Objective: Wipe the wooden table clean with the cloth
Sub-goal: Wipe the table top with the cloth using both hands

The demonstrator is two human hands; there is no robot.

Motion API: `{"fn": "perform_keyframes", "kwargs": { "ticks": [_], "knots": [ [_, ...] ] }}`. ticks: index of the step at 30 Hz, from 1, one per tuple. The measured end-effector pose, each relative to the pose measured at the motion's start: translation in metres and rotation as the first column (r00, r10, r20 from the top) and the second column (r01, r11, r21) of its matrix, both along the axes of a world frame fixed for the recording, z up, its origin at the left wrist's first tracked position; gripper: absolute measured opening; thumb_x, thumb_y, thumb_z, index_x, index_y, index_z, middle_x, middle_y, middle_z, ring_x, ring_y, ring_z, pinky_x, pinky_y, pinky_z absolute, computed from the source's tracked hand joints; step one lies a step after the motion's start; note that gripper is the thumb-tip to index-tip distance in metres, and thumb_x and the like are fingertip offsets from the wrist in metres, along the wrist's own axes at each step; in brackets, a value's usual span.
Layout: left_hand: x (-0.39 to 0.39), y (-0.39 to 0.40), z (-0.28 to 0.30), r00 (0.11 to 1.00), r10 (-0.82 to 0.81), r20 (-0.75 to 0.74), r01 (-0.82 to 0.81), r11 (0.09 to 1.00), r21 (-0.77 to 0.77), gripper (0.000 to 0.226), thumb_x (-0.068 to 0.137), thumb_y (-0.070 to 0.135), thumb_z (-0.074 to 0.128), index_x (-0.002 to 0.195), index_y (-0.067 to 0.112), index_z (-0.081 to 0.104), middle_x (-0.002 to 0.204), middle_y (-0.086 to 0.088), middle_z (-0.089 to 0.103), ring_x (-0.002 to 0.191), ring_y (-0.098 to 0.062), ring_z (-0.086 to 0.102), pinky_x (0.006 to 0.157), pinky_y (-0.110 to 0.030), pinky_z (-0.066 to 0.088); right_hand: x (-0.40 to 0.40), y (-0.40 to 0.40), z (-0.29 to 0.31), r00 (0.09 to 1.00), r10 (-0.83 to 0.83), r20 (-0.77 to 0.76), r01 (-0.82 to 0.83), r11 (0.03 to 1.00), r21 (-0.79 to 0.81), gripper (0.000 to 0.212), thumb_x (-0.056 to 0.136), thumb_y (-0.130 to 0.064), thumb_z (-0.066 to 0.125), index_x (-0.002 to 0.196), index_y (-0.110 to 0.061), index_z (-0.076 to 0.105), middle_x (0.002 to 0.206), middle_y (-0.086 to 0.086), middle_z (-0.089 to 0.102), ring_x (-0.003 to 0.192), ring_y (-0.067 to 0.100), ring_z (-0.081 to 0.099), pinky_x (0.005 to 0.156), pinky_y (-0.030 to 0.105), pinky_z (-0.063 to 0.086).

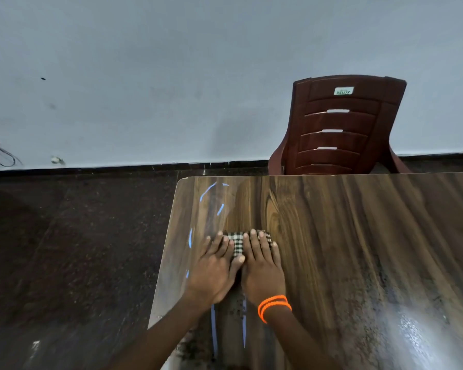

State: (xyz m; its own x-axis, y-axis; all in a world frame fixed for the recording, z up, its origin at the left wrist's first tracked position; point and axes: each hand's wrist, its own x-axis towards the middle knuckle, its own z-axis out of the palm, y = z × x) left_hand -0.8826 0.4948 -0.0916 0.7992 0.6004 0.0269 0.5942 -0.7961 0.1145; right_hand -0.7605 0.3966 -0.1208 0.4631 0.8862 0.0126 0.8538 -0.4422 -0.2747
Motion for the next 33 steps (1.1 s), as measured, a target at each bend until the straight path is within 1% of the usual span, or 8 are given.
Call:
{"fn": "perform_keyframes", "kwargs": {
  "ticks": [4,8,12,16,18,21,26,33],
  "knots": [
    [-0.010,-0.067,0.001,0.999,-0.044,0.018,0.045,0.997,-0.056,0.062,0.107,0.048,0.027,0.138,0.007,0.062,0.144,-0.006,0.061,0.149,-0.025,0.036,0.119,-0.046,0.022,-0.009,-0.071,-0.003,1.000,-0.021,0.013,0.021,1.000,-0.013,0.071,0.091,-0.033,0.043,0.159,-0.020,0.031,0.167,0.000,0.025,0.155,0.020,0.019,0.121,0.051,0.023],
    [0.016,-0.108,0.009,0.997,-0.078,0.017,0.080,0.993,-0.089,0.059,0.104,0.049,0.036,0.137,0.008,0.063,0.144,-0.007,0.061,0.147,-0.026,0.040,0.117,-0.048,0.022,0.015,-0.121,-0.002,0.996,-0.048,0.072,0.051,0.998,-0.034,0.069,0.092,-0.035,0.041,0.159,-0.020,0.030,0.167,0.000,0.026,0.154,0.019,0.021,0.120,0.054,0.027],
    [0.050,-0.092,0.013,0.997,-0.069,-0.018,0.067,0.992,-0.106,0.064,0.105,0.053,0.031,0.140,0.007,0.059,0.146,-0.009,0.058,0.149,-0.027,0.036,0.119,-0.050,0.018,0.045,-0.098,-0.002,0.989,-0.126,0.076,0.130,0.990,-0.048,0.071,0.090,-0.036,0.037,0.159,-0.018,0.031,0.166,0.003,0.028,0.154,0.023,0.023,0.121,0.053,0.022],
    [0.052,-0.050,0.011,0.996,-0.024,-0.081,0.017,0.996,-0.088,0.068,0.105,0.054,0.021,0.145,0.010,0.055,0.151,-0.008,0.053,0.151,-0.028,0.030,0.123,-0.051,0.014,0.038,-0.045,-0.002,0.983,-0.182,0.014,0.183,0.983,-0.027,0.068,0.091,-0.035,0.035,0.155,-0.013,0.037,0.163,0.008,0.034,0.152,0.027,0.028,0.120,0.053,0.023],
    [0.038,-0.033,0.010,0.995,-0.014,-0.099,0.006,0.997,-0.079,0.071,0.104,0.054,0.016,0.146,0.010,0.053,0.152,-0.007,0.052,0.152,-0.028,0.028,0.124,-0.052,0.016,0.024,-0.027,0.000,0.986,-0.166,0.007,0.166,0.986,-0.023,0.068,0.090,-0.034,0.038,0.154,-0.011,0.039,0.162,0.010,0.036,0.151,0.028,0.030,0.120,0.053,0.024],
    [0.004,-0.026,0.007,0.998,-0.008,-0.069,0.004,0.998,-0.061,0.068,0.105,0.052,0.021,0.142,0.008,0.058,0.148,-0.008,0.056,0.150,-0.028,0.033,0.122,-0.051,0.024,-0.003,-0.020,0.001,0.994,-0.106,0.006,0.106,0.994,-0.024,0.070,0.089,-0.034,0.043,0.156,-0.014,0.035,0.165,0.008,0.031,0.153,0.026,0.024,0.122,0.050,0.020],
    [-0.056,-0.063,0.006,1.000,-0.003,-0.005,0.002,0.997,-0.075,0.071,0.109,0.049,0.013,0.140,0.005,0.059,0.147,-0.009,0.057,0.150,-0.026,0.035,0.120,-0.048,0.022,-0.052,-0.060,-0.001,1.000,-0.012,-0.007,0.012,0.999,-0.046,0.078,0.090,-0.031,0.057,0.160,-0.019,0.025,0.169,0.001,0.019,0.156,0.021,0.014,0.122,0.050,0.022],
    [-0.062,-0.140,0.014,0.998,-0.041,-0.039,0.035,0.989,-0.146,0.069,0.109,0.050,0.020,0.140,0.002,0.058,0.147,-0.011,0.056,0.150,-0.027,0.034,0.118,-0.047,0.022,-0.059,-0.149,0.008,0.999,0.002,0.043,0.000,0.999,-0.045,0.071,0.093,-0.036,0.045,0.160,-0.021,0.027,0.168,-0.002,0.022,0.155,0.018,0.017,0.121,0.052,0.023]
  ]
}}
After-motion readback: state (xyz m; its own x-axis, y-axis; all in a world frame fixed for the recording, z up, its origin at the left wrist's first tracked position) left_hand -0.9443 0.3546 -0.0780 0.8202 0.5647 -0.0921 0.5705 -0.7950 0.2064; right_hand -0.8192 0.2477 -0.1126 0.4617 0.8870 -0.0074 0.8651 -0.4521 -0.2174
